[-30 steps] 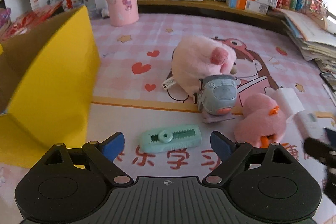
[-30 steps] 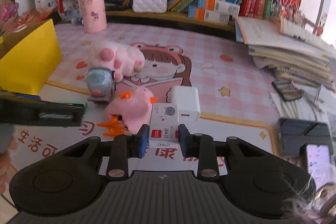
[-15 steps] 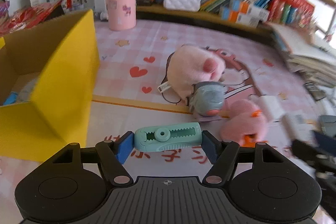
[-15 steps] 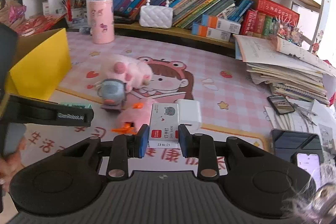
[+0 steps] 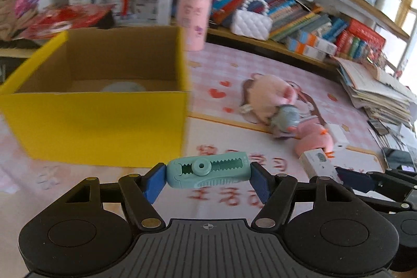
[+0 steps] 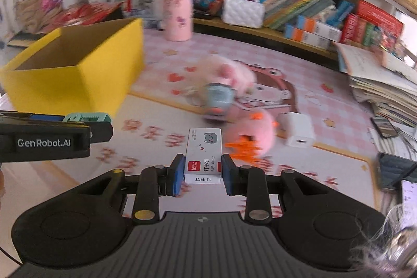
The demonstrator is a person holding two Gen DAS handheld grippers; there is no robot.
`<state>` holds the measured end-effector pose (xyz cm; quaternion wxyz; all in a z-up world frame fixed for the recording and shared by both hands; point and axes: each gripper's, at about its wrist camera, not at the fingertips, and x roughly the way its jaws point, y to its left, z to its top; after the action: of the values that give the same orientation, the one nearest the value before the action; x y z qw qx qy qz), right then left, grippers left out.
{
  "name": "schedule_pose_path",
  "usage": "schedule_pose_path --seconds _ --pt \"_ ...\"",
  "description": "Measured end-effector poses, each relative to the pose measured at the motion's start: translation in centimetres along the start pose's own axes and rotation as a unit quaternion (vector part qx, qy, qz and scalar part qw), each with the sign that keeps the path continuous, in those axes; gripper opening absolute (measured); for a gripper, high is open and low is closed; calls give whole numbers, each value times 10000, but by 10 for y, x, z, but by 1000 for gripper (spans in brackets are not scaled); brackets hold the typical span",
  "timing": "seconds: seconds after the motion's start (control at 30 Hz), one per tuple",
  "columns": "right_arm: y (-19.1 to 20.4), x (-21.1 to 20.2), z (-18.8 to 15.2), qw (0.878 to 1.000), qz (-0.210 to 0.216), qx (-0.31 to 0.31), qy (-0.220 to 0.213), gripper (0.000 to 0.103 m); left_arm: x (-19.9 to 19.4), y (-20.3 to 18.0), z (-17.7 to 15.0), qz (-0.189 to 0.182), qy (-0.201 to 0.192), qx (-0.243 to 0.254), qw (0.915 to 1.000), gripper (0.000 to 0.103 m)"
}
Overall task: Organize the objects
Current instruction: 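Carry the stapler and small white box with both tools over the yellow box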
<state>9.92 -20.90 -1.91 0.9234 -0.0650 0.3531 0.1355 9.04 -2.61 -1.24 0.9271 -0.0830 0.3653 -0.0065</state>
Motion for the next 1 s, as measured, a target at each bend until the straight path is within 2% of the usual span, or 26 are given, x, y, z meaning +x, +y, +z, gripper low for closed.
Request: schedule_pose_path --seconds 0.5,0.8,1.0 --pt "142 -26 -8 9960 645 -626 0 28 -73 115 -28 424 -216 -371 9982 69" --pt "196 -40 -20 9952 728 -653 -26 28 -103 154 -42 413 -335 -299 9981 69" --pt "219 -47 -23 9956 693 -622 -94 28 -115 169 -43 349 -456 -171 9982 69"
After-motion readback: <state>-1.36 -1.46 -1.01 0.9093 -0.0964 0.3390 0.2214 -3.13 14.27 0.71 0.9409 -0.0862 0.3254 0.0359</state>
